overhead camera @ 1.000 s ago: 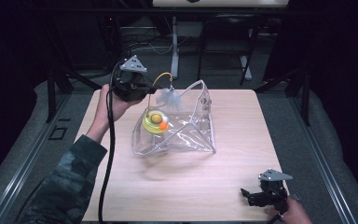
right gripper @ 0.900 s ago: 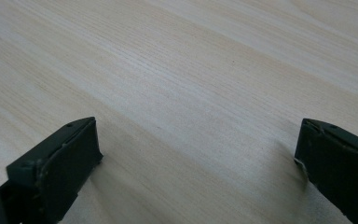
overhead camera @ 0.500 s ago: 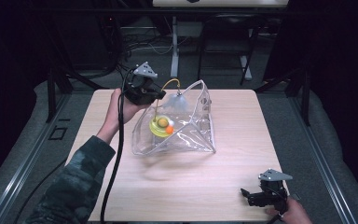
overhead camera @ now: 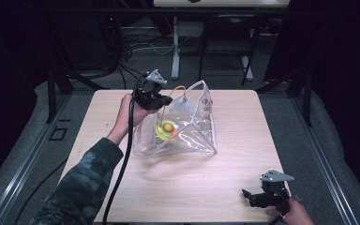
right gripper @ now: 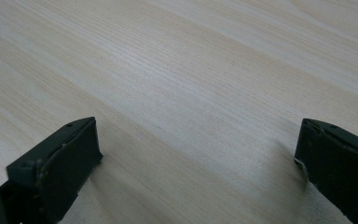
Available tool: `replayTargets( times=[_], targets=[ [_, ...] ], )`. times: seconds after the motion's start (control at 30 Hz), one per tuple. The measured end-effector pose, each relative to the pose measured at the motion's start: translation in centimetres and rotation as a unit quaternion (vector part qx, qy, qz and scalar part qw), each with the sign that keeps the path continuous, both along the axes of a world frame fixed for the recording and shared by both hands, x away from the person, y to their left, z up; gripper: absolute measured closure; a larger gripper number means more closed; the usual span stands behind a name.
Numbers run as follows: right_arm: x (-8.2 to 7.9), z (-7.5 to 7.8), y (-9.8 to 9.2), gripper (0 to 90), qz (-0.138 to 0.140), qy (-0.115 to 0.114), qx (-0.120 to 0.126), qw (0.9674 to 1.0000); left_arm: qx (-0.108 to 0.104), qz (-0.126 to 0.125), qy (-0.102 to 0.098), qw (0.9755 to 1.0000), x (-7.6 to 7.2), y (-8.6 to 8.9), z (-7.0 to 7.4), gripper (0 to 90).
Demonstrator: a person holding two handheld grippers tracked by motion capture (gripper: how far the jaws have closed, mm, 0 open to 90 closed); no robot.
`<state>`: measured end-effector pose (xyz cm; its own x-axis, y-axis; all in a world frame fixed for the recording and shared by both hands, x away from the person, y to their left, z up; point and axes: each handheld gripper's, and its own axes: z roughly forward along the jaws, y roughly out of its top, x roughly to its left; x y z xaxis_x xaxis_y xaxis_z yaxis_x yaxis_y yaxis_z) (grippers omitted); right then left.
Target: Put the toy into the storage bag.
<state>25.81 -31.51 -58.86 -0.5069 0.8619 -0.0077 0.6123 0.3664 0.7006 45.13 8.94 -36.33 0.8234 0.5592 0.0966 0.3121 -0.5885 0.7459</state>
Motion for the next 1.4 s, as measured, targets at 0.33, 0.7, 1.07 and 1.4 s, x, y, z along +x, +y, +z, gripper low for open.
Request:
replayTargets(
  times=[0.33, 0.7, 1.07, 1.4],
  targets=[
    [0.0, -0.1, 0.1, 0.0, 0.001, -0.002, 0.012, 0.9999, 0.010, -0.003, 0.010, 0.9999, 0.5, -0.9, -1.2, 87.6],
    [0.0, -0.1, 0.1, 0.0, 0.001, -0.003, 0.012, 0.9999, 0.016, 0.007, 0.023, 0.9996, 1.4, -1.5, -3.0, 87.5],
    [0.0, 0.1, -0.1, 0.0, 0.004, 0.003, -0.009, 1.0000, 0.028, 0.020, 0.025, 0.9991, 1.7, -1.4, -4.1, 87.3],
    [0.0, -0.1, 0.1, 0.0, 0.000, -0.003, 0.009, 1.0000, 0.024, 0.035, 0.030, 0.9986, 2.1, -0.8, -4.8, 87.2]
  ],
)
